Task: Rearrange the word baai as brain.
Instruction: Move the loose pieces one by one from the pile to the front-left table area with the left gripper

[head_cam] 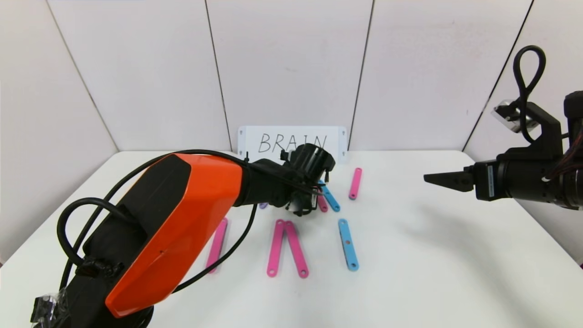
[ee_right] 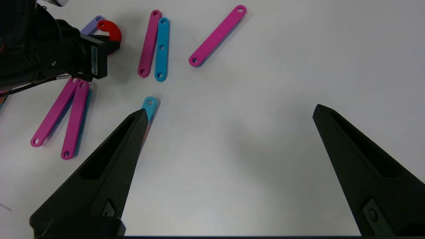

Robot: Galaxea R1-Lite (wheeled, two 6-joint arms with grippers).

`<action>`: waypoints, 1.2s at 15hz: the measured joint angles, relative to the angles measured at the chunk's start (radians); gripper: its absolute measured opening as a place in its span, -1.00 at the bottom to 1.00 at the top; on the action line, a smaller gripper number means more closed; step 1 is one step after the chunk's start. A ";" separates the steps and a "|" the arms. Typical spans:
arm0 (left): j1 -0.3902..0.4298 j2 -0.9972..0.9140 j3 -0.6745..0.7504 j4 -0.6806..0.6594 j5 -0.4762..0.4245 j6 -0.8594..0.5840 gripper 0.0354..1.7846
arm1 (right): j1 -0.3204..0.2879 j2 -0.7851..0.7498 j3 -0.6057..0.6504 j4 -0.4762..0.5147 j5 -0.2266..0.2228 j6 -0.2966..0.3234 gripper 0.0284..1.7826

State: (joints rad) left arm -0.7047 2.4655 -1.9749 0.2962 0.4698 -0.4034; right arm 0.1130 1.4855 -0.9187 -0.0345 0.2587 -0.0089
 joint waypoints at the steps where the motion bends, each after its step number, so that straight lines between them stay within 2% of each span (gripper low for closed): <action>1: 0.004 -0.010 0.000 0.002 0.000 0.000 -0.83 | 0.000 0.000 0.000 0.000 0.000 0.000 0.95; 6: 0.021 -0.095 0.009 0.012 0.000 0.001 -0.83 | -0.001 0.001 0.000 0.000 0.000 0.000 0.95; 10: 0.038 -0.191 0.072 0.105 -0.032 -0.003 -0.83 | -0.002 0.004 -0.002 0.000 0.000 0.000 0.95; 14: 0.059 -0.308 0.238 0.143 -0.123 -0.001 -0.83 | -0.001 0.007 -0.002 0.000 0.000 0.000 0.95; 18: 0.084 -0.415 0.426 0.131 -0.162 0.064 -0.83 | -0.001 0.011 -0.001 0.000 0.000 0.000 0.95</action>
State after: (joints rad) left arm -0.6204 2.0502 -1.5494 0.4270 0.3077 -0.3389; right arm 0.1123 1.4966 -0.9194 -0.0349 0.2591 -0.0089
